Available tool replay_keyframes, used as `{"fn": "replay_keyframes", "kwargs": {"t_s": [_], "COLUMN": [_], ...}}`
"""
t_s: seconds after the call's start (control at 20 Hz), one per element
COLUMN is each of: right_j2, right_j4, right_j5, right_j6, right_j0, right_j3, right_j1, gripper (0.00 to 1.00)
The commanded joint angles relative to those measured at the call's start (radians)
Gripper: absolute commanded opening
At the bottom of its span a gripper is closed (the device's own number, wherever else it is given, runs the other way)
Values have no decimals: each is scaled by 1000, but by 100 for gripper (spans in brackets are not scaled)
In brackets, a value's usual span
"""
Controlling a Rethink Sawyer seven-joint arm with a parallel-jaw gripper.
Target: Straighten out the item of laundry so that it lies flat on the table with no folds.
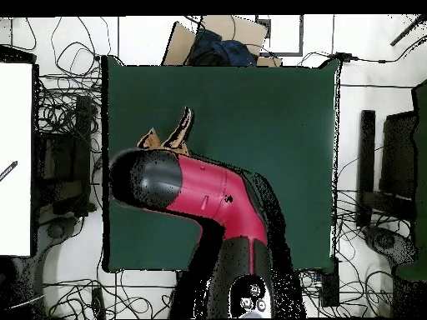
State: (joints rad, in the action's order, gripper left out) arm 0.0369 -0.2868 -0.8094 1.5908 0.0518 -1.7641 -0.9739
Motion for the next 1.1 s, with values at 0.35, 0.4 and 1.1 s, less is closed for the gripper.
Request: {"fn": "replay_keyframes", "kwargs": {"t_s": [0.35, 0.4, 1.1], "right_j2": [-71, -80, -196], "right_j4": [35, 29, 12], "right_j5": [94, 108, 235], "right_j6": [-44, -47, -54], "right_j0": [119, 127, 219], "right_j3": [-186, -198, -296], "right_j1": [-34, -33, -18], "gripper": [0, 0, 0]}}
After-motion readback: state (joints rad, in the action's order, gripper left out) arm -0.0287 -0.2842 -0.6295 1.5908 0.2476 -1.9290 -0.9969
